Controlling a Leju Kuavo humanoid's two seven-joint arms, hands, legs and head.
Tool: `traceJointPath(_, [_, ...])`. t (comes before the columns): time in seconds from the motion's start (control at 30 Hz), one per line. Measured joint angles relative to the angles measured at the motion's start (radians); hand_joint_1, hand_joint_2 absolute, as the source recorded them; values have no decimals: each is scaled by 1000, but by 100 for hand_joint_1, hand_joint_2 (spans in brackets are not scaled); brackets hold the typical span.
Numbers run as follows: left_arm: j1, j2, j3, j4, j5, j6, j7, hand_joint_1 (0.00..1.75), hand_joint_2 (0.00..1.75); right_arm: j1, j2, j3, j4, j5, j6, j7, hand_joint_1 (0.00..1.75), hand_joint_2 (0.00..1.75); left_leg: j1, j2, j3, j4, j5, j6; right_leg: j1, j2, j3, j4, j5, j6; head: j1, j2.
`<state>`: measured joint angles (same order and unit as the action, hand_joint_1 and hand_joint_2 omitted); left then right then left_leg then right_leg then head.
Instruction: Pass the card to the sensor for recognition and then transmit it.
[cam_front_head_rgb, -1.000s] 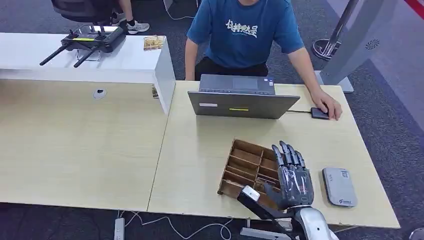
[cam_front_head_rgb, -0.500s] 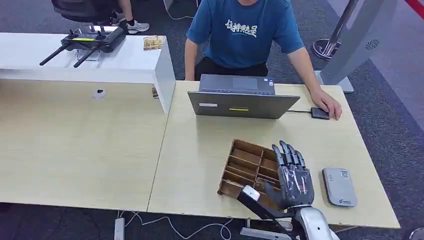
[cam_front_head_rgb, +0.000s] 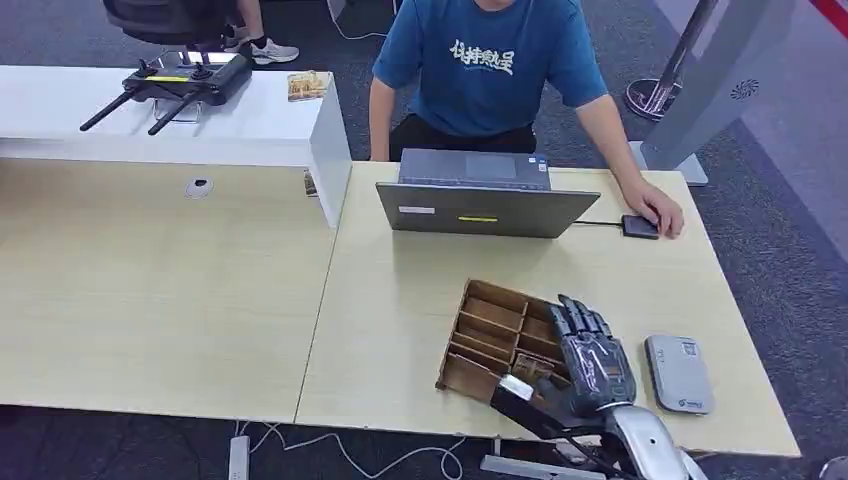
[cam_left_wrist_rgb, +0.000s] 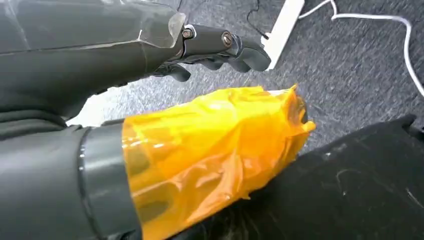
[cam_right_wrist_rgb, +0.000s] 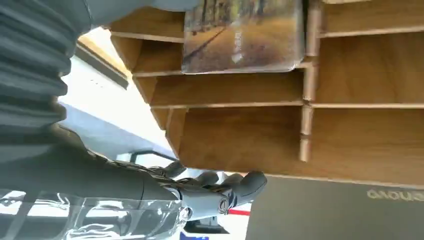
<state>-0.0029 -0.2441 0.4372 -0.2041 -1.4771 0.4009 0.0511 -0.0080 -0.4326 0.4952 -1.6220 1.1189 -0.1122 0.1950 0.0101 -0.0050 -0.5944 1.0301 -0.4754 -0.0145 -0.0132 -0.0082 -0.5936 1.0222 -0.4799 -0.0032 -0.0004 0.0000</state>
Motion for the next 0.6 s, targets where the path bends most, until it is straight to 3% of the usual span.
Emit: traceJointPath(0.6, [0, 0, 0, 0, 3, -3, -1, 0, 0, 11, -37, 0, -1, -12, 4, -7, 0, 175, 0, 0, 0, 0, 0, 0, 0, 0, 0, 0, 0, 0, 0, 0])
